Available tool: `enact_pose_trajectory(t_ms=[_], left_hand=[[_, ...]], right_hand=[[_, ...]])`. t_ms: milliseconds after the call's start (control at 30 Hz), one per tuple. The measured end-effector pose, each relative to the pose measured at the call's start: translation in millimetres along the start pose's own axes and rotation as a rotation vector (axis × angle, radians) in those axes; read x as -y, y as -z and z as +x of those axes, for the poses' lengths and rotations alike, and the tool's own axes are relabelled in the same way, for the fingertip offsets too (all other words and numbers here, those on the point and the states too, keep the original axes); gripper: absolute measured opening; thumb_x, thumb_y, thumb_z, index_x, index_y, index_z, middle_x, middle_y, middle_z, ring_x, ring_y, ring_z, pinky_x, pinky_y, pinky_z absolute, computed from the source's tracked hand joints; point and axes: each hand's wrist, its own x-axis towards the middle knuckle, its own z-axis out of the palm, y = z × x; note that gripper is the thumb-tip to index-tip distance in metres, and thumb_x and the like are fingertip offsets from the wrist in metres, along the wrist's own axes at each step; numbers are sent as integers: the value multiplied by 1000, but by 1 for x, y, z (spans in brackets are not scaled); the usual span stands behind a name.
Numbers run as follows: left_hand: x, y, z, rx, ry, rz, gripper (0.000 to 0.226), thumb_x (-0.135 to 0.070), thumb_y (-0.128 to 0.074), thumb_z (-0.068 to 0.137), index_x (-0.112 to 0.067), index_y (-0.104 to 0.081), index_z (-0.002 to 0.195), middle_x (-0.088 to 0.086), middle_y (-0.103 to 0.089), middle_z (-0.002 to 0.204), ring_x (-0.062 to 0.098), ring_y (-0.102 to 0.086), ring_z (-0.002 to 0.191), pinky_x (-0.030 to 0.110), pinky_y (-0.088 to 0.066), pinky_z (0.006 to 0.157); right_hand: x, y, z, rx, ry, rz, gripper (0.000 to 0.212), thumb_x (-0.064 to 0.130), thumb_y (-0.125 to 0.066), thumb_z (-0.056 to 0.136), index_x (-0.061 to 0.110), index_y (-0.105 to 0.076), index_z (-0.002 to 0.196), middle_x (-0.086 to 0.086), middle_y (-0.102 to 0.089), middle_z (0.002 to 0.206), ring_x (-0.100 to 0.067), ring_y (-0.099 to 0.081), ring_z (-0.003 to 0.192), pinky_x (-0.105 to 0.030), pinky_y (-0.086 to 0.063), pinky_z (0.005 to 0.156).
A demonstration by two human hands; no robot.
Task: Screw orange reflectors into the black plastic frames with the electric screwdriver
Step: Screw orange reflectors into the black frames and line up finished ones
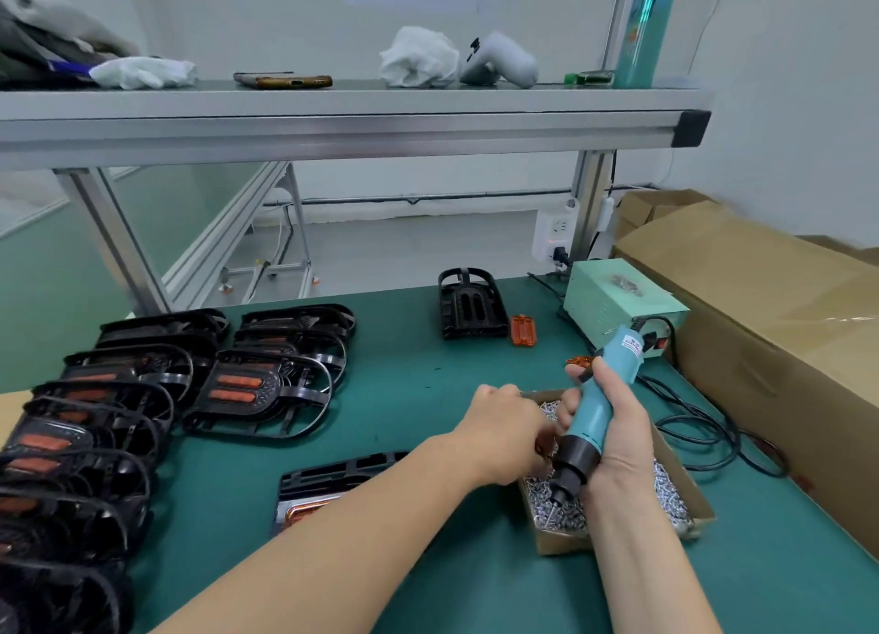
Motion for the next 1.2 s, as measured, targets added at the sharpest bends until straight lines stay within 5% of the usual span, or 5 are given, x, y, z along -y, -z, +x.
enact_pose_trajectory(t_ms=[267, 500, 700, 933, 1200], left_hand=[[-1, -11, -1, -110, 3, 2, 10, -22, -60, 87, -21, -70, 88, 5, -69, 87, 24, -41, 81, 34, -20, 72], [-4, -9, -5, -90, -14, -54, 7, -19, -62, 84, -17, -64, 78, 0, -51, 73, 25, -40, 80, 34, -20, 73], [-3, -18, -11, -267, 112, -455, 10, -17, -69, 84, -17, -78, 87, 3, -66, 79, 24, -49, 84, 28, -32, 73], [6, -7, -49, -261, 251, -984, 14, -8, -79, 79, -22, -77, 77, -9, -68, 70, 1, -57, 65, 15, -47, 68], [29, -4, -131, -286, 519, -1404, 14, -8, -83, 75, -21, -81, 80, 7, -77, 85, 10, -67, 76, 21, -51, 78]], right_hand=[[0, 5, 4, 65, -14, 78, 37, 40, -68, 79, 6, -64, 92, -2, -41, 57, -11, -36, 43, -19, -30, 38], [1, 4, 3, 62, -56, 92, 34, 38, -70, 76, 7, -65, 89, -3, -49, 59, -12, -43, 43, -18, -36, 38], [2, -2, -3, 40, -86, 98, 28, 34, -71, 77, 9, -64, 87, 1, -49, 56, -11, -44, 41, -17, -38, 38], [7, -10, -10, 67, -38, 95, 28, 36, -68, 80, 12, -66, 95, 3, -47, 60, -9, -43, 45, -17, -35, 41], [-11, -56, -19, -51, 85, 118, 20, 22, -72, 84, 15, -61, 99, 3, -55, 66, -9, -49, 54, -17, -41, 47]])
